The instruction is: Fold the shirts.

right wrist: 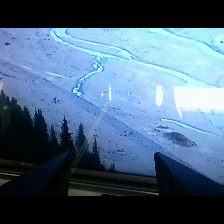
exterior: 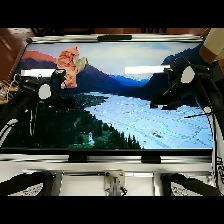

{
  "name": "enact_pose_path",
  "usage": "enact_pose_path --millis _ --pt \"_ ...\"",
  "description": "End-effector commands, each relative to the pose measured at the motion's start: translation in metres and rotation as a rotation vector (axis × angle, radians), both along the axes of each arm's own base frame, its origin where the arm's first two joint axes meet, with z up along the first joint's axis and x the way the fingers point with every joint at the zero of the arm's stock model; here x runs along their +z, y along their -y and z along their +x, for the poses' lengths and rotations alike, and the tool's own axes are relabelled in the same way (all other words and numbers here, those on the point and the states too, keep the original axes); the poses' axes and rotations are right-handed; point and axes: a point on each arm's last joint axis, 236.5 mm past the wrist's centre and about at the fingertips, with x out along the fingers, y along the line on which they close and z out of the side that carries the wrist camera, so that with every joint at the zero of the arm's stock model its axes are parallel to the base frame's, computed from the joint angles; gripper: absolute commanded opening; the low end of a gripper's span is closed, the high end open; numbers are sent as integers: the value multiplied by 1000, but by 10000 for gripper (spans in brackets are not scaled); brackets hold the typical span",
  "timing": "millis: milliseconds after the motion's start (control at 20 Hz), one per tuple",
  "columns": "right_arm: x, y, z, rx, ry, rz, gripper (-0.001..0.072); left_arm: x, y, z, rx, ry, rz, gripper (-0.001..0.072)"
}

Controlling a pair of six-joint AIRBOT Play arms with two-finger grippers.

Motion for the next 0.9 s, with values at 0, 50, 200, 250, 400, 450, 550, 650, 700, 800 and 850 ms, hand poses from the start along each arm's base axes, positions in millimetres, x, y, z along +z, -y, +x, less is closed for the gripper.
enact_pose_path --millis 0,50,200,250,400,450,550,650,700,800,850 --pt "0 0 0 1 0 0 625 0 0 0 0 0 0 704" --pt "0 0 0 1 0 0 625 0 0 0 0 0 0 704" --pt "0 0 0 0 0 0 625 0 0 0 0 0 0 704" --pt "0 0 0 0 0 0 625 0 0 0 0 0 0 704" --pt "0 0 0 0 0 0 625 0 0 0 0 0 0 704" --pt "0 0 0 1 0 0 625 0 0 0 0 0 0 704" --pt "0 0 0 1 0 0 625 0 0 0 0 0 0 704" --pt "0 0 0 0 0 0 625 0 0 0 0 0 0 704" --pt "0 0 0 0 0 0 625 0 0 0 0 0 0 704" --pt "1 -1 4 -3 18 3 625 0 3 8 -2 31 -12 704" --pt "1 -2 8 -6 35 8 625 0 7 16 -4 59 -23 704"
